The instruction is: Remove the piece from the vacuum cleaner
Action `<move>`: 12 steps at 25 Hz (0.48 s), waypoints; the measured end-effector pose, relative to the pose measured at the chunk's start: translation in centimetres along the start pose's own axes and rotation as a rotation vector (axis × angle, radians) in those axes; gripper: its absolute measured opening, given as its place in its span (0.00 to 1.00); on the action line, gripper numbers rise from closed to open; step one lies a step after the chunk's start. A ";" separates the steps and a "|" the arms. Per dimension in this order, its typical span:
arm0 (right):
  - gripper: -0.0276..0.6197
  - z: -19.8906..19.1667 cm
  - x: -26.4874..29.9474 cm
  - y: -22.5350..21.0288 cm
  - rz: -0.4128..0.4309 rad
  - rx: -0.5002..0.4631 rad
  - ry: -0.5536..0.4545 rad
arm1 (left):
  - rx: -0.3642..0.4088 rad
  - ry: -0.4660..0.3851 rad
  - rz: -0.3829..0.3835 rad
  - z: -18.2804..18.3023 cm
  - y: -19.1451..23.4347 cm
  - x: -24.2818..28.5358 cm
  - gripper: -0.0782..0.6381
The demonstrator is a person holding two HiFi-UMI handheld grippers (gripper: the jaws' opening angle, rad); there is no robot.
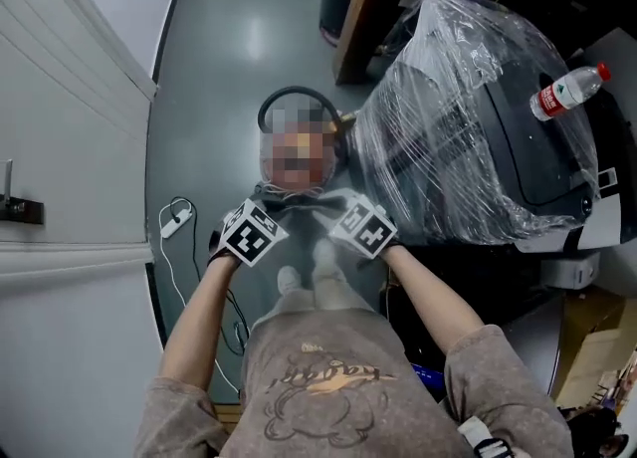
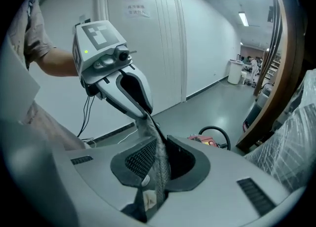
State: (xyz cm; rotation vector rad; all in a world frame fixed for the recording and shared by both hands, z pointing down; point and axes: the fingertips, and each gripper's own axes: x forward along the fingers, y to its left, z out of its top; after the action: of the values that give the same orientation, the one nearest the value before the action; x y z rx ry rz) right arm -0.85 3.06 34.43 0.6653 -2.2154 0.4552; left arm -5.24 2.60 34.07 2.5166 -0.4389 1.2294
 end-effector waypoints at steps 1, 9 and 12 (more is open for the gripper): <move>0.12 0.6 -1.0 0.3 -0.001 -0.004 -0.010 | 0.013 -0.004 0.000 0.7 -0.3 -1.0 0.18; 0.12 5.0 -7.3 1.8 0.023 -0.047 -0.108 | 0.092 -0.075 0.032 5.0 -2.7 -7.2 0.17; 0.13 6.3 -9.7 1.6 0.023 -0.003 -0.184 | 0.083 -0.145 0.037 7.0 -3.5 -9.2 0.17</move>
State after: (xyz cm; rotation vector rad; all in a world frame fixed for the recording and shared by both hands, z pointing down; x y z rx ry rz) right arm 0.13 4.21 22.84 0.7052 -2.3979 0.4164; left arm -4.29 4.25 22.17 2.6912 -0.4798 1.1030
